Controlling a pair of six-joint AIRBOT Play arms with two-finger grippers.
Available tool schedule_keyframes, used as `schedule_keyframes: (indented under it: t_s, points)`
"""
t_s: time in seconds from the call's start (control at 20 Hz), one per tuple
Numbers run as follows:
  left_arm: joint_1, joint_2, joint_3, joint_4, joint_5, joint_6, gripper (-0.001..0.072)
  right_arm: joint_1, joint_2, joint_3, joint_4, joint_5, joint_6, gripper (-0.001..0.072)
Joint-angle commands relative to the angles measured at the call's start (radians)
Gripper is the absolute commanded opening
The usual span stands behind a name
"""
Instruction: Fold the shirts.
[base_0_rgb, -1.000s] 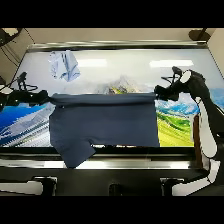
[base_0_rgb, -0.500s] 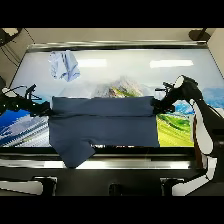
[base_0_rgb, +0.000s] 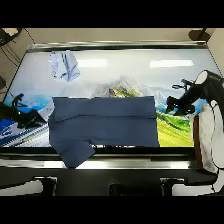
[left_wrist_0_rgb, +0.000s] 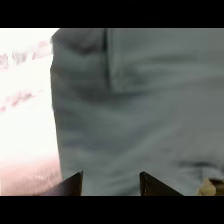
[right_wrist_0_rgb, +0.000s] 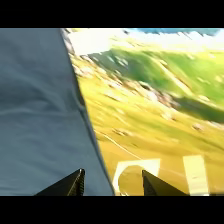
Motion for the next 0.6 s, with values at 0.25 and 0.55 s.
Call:
schedule_keyframes:
  t_s: [0.25,0.55]
  points:
    - [0.038,0.322,-0.631,-0.065,0.189,0.087,0.0401,-0.016,0.097,-0.15,0.008,0.038,-0.015,0.0439]
    - [0.038,0.322,-0.68,-0.119,0.246,0.088,0.0381,-0.016,0.113,-0.194,-0.013,0.043,-0.041,0.044]
